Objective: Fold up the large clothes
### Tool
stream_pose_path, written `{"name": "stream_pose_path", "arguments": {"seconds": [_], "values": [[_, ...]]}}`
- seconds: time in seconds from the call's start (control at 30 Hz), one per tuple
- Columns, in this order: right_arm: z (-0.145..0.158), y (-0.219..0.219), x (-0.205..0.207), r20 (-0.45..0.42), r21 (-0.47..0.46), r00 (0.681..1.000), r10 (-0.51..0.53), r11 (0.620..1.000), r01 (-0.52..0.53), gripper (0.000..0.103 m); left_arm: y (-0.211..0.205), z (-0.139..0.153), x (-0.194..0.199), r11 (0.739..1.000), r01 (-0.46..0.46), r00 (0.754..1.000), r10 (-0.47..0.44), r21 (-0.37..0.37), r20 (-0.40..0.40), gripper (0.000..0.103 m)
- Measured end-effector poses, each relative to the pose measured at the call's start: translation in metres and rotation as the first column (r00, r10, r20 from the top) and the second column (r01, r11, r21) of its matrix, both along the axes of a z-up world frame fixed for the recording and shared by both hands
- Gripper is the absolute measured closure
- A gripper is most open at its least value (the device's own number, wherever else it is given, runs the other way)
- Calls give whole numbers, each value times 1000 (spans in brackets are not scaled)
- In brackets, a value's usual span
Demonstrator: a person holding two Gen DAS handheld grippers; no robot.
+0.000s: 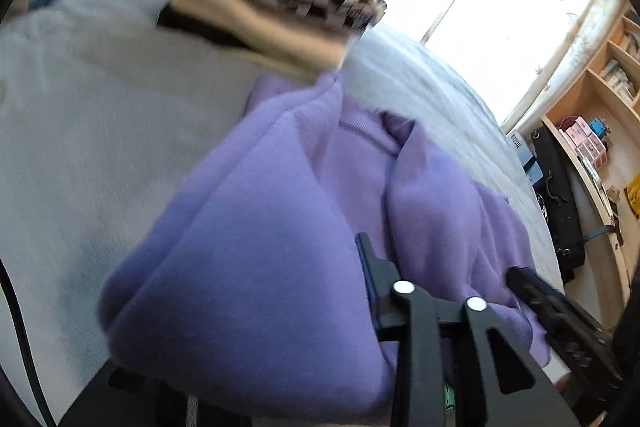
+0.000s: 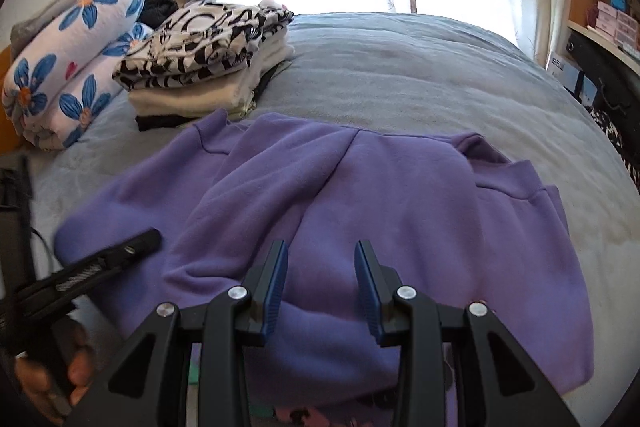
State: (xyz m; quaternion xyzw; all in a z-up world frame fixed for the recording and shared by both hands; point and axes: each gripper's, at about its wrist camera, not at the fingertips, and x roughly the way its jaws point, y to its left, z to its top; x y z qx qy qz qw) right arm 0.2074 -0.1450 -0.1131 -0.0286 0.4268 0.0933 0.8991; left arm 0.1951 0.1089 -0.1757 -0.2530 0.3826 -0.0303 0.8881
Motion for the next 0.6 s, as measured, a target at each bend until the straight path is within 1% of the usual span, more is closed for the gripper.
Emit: {"name": "stream_pose_path", "arguments": {"seconds": [0.07,0.13,0.23,0.4,0.5,0.6], "values": [[-14,5,5,-28,-8,1000,11,1000,-11,68,-11,12,-3,998,2,999,-5,57,45,81],[-30,8,10,-72,-21,997,12,1000,-14,68,-11,23,-6,995,9,997,-16,98,71,83],[-37,6,10,-77,-4,997,6,1000,-6,68,-25,39,-14,986,23,993,-42,165,112,84],[-38,-7,8,-102,70,995,-3,998,10,68,-48,66,-20,969,47,983,-89,244,162,85],[-37,-19,4,-129,131,992,8,991,9,68,-69,85,-27,948,71,970,-137,310,198,85],[-34,-39,-1,-174,228,985,17,973,23,68,-98,105,-36,916,107,948,-211,386,238,85]]}}
